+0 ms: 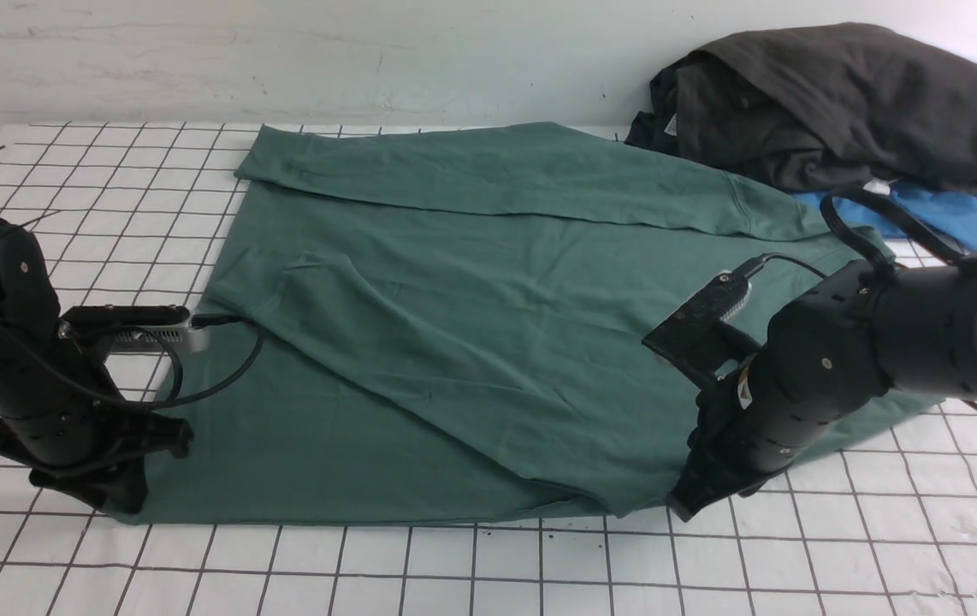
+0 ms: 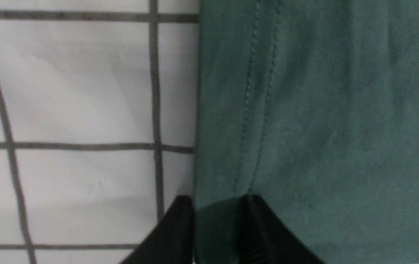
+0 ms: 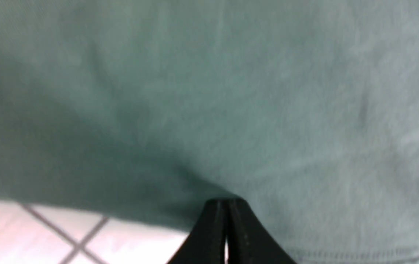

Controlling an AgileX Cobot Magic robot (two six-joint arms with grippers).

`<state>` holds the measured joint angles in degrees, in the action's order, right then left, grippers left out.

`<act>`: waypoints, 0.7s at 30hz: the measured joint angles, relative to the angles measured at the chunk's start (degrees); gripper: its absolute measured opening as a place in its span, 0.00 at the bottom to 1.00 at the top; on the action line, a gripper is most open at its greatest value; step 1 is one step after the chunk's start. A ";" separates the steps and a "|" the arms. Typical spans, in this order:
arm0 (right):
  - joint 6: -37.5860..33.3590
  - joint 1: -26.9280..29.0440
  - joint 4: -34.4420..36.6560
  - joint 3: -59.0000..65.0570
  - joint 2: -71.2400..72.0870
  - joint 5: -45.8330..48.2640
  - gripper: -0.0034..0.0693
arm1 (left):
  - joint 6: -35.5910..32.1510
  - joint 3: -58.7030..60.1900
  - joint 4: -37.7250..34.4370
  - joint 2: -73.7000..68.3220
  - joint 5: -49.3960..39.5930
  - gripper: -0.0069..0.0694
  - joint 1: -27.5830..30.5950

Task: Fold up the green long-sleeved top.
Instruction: Use the left arm to clamp the cuff farthest from it

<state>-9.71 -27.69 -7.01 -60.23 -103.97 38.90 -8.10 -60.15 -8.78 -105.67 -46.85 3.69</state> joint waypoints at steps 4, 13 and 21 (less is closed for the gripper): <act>0.02 -0.05 0.00 0.00 2.52 4.02 0.03 | -2.31 -1.25 -1.57 0.16 -3.20 0.10 0.00; 0.18 -0.05 1.53 0.00 10.37 9.58 0.03 | -3.88 -1.36 -2.28 5.87 -10.44 0.09 -0.05; 5.34 1.61 -1.40 0.00 5.95 6.58 0.21 | -4.02 -1.38 -1.74 4.64 -9.91 0.09 -0.05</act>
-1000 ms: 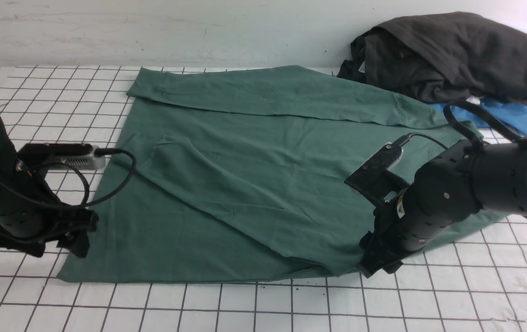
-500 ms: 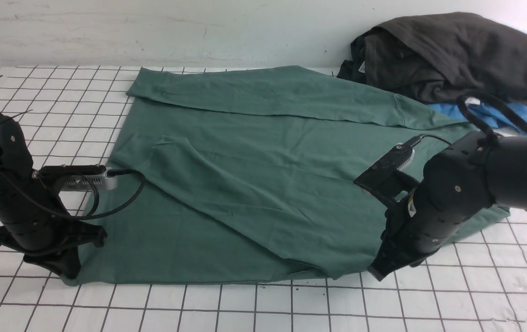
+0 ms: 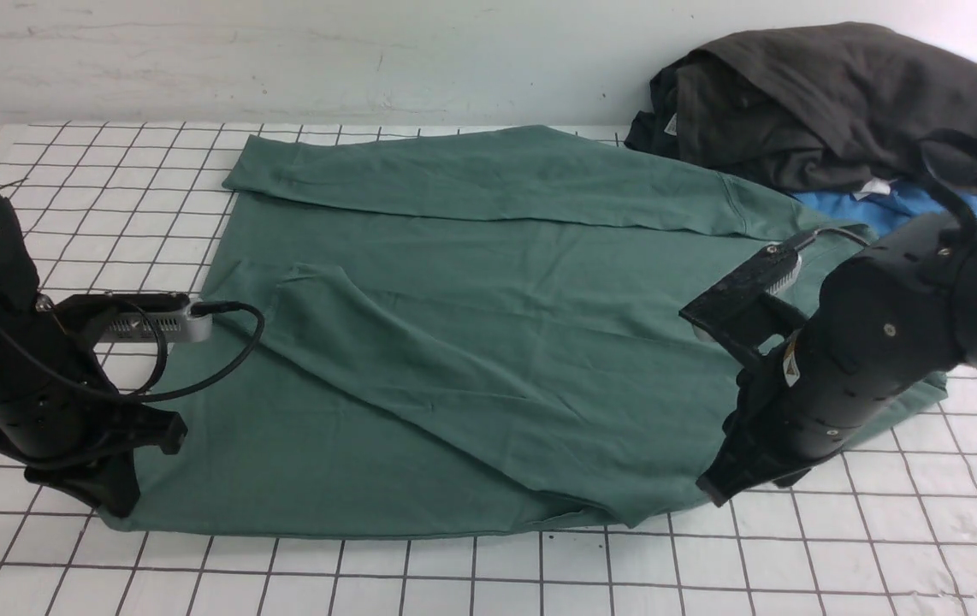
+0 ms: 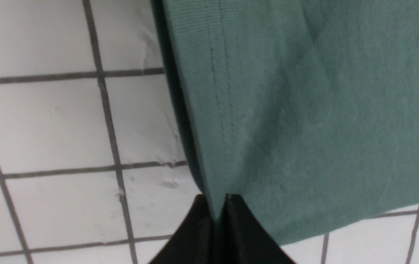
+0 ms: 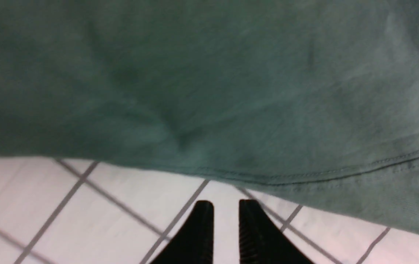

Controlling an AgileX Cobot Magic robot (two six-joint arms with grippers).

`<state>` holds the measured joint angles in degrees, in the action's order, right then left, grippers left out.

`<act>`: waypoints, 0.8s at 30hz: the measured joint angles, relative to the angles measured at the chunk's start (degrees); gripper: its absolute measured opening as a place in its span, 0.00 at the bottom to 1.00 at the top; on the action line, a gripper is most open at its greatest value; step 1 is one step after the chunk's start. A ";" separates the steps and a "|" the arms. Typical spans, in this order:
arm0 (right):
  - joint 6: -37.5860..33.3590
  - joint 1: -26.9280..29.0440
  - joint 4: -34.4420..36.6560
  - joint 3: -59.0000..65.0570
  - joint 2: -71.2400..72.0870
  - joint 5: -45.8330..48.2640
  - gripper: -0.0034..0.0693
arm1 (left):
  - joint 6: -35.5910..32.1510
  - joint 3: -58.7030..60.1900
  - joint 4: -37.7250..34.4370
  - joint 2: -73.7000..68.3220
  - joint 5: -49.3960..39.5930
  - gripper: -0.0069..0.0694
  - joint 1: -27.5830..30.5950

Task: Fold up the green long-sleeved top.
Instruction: Use the left arm to clamp the cuff farthest from it

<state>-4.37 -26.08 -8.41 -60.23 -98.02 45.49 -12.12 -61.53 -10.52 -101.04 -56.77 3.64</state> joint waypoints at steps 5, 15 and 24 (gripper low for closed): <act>7.00 4.27 -2.87 0.00 -5.48 -5.27 0.54 | 0.00 0.00 0.00 -1.30 0.55 0.09 0.00; 8.10 4.64 -2.83 -0.99 -8.54 -6.79 0.36 | 0.00 0.00 -0.25 -1.88 1.26 0.09 0.00; 6.94 4.59 -1.59 -0.56 -3.69 -0.40 0.06 | 0.00 0.00 -1.49 -1.46 -2.84 0.09 0.00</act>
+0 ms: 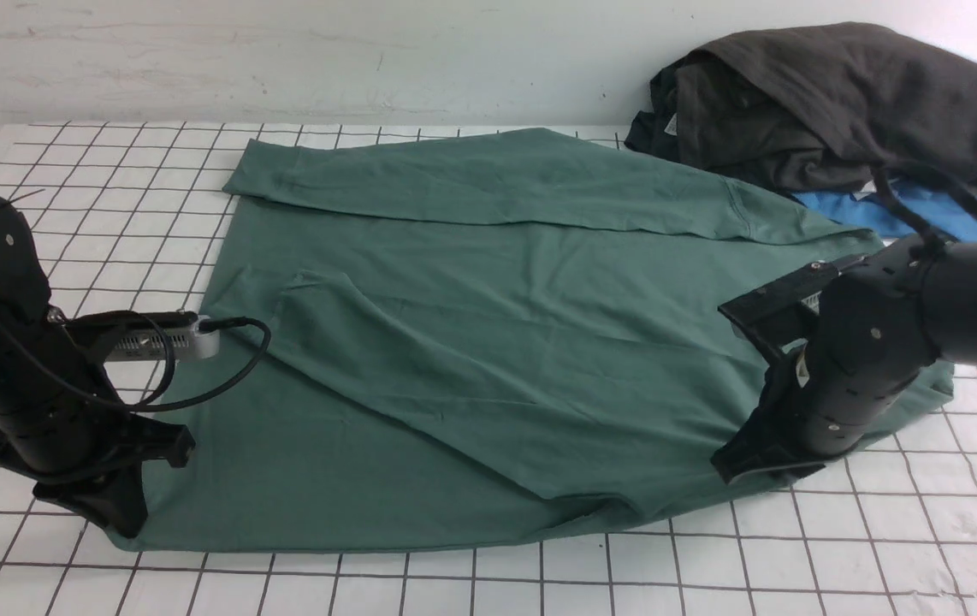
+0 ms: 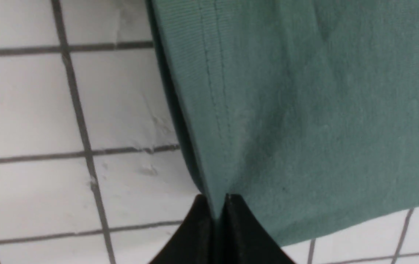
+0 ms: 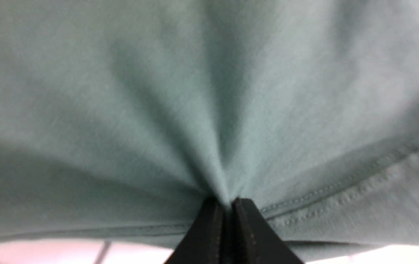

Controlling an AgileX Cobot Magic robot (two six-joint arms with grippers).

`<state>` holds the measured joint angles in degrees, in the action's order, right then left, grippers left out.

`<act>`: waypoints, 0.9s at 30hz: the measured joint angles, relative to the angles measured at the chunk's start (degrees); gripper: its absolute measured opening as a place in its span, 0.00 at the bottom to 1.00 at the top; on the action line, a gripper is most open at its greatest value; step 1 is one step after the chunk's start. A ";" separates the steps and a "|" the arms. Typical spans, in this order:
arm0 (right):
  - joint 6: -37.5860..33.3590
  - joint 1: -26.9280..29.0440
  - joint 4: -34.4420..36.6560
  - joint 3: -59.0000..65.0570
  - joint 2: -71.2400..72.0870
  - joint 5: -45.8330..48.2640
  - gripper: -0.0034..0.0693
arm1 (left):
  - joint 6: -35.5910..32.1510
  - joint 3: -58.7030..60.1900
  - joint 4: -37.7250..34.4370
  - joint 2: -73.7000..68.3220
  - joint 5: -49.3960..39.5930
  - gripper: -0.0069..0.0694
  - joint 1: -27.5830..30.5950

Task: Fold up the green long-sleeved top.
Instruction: Use the left arm to clamp the cuff farthest from it

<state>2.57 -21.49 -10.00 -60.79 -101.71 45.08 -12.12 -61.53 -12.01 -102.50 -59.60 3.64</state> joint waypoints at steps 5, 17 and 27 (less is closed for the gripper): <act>-1.59 -0.21 4.48 0.02 7.72 5.93 0.06 | 0.00 0.00 0.28 2.99 -3.22 0.09 -0.05; -5.75 -0.79 7.69 3.97 7.68 8.38 0.08 | -0.89 3.10 1.90 5.28 -4.46 0.13 -0.05; -5.80 -0.79 7.58 0.39 7.38 15.19 0.47 | -0.90 -14.84 0.71 2.95 2.81 0.56 -0.05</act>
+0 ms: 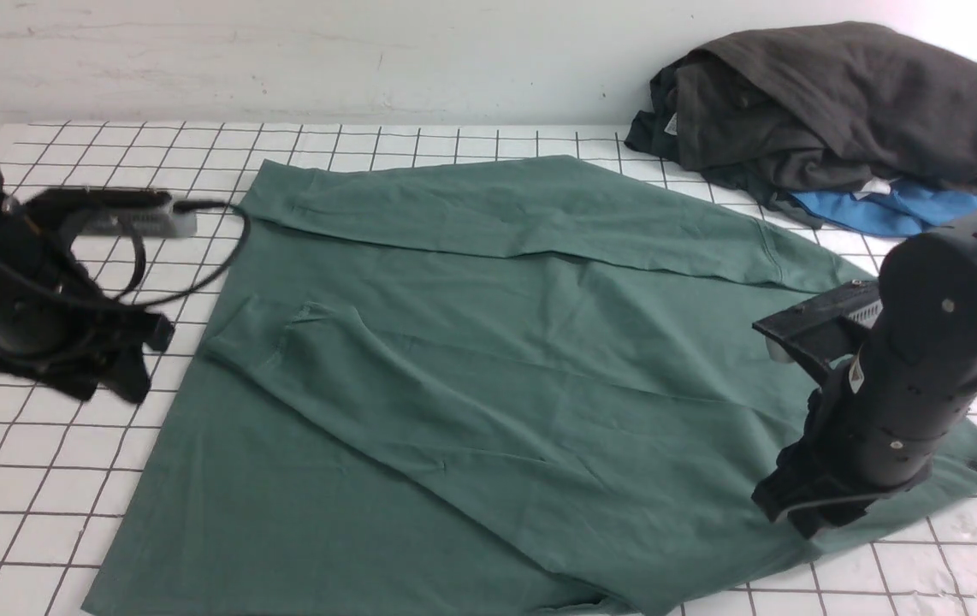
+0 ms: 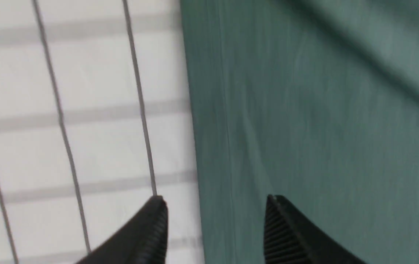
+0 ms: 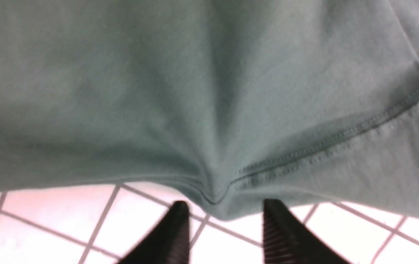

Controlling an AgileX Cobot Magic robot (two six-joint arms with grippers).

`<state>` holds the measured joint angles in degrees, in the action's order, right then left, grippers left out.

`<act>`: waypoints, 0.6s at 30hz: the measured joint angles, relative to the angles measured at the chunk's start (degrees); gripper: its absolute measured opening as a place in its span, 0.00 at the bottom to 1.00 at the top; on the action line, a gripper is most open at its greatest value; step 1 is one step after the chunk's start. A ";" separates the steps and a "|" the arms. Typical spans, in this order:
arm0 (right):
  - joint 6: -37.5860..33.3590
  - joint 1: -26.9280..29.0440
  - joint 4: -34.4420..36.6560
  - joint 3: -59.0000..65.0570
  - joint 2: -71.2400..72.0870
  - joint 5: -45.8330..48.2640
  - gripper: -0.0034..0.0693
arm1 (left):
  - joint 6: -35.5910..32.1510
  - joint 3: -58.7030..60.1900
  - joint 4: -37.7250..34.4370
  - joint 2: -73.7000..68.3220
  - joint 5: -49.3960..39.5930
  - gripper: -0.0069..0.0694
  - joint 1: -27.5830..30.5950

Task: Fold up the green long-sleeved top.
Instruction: Use the left arm to clamp the cuff farthest from it

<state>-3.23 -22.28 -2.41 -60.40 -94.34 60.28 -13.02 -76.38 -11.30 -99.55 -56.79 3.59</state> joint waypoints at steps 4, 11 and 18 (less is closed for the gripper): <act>0.06 0.00 0.04 -3.10 0.00 0.54 0.52 | 0.16 -14.98 -1.51 -9.26 0.52 0.68 0.00; 0.06 0.00 2.94 -4.98 -0.04 -4.40 0.49 | 6.78 -58.37 -1.80 -40.63 -5.49 0.77 0.00; 0.31 0.00 8.45 -4.98 -0.04 -4.10 0.38 | 16.48 -87.89 0.39 -60.19 -8.00 0.77 -0.49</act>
<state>-2.92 -22.28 6.04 -65.38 -94.38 56.17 3.46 -164.27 -10.92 -159.74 -64.79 3.10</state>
